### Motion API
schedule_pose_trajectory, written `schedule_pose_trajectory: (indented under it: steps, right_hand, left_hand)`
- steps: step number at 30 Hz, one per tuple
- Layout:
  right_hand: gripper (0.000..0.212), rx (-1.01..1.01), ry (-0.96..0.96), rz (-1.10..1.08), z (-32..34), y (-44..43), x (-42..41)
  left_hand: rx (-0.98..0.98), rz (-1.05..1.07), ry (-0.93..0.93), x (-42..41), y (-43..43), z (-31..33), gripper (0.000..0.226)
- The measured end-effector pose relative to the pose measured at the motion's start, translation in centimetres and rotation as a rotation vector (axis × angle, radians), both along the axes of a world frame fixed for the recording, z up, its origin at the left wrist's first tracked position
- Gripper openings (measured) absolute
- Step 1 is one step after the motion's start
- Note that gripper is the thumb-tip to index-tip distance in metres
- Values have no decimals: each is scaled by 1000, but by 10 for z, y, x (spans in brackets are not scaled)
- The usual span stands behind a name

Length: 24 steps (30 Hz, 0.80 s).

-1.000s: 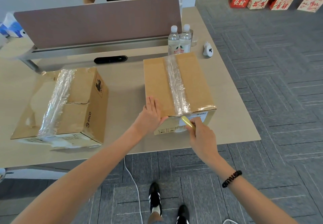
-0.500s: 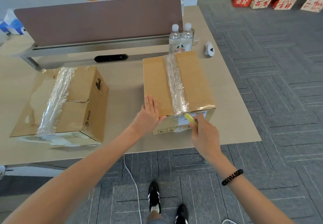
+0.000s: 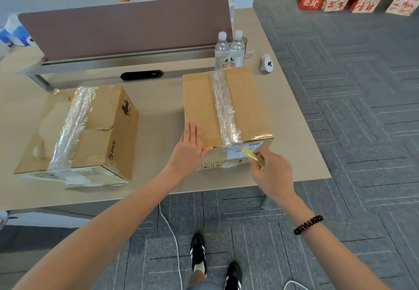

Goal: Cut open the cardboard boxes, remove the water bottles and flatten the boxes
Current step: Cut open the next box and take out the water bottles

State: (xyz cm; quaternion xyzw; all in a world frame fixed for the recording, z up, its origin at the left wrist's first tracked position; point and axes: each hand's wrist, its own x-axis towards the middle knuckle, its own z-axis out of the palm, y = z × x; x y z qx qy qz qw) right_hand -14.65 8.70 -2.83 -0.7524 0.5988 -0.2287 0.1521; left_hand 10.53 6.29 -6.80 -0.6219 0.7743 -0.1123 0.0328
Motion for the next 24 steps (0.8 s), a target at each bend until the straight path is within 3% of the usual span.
schedule_pose_trajectory:
  steps: [7,12,19,24]
  right_hand:
    - [17,82,-35,2,28,-14,-1]
    - [19,124,-94,-1,44,-30,-6]
    - [36,262,-313,-49,47,-75,8]
    - [14,371,-576,-50,52,-120,25]
  left_hand:
    - [170,111,21,-11,2,30,102]
    - [245,128,-29,-15,-1,53,74]
    - [133,98,22,-14,-15,62,50]
    - [53,88,161,3,-64,58,43]
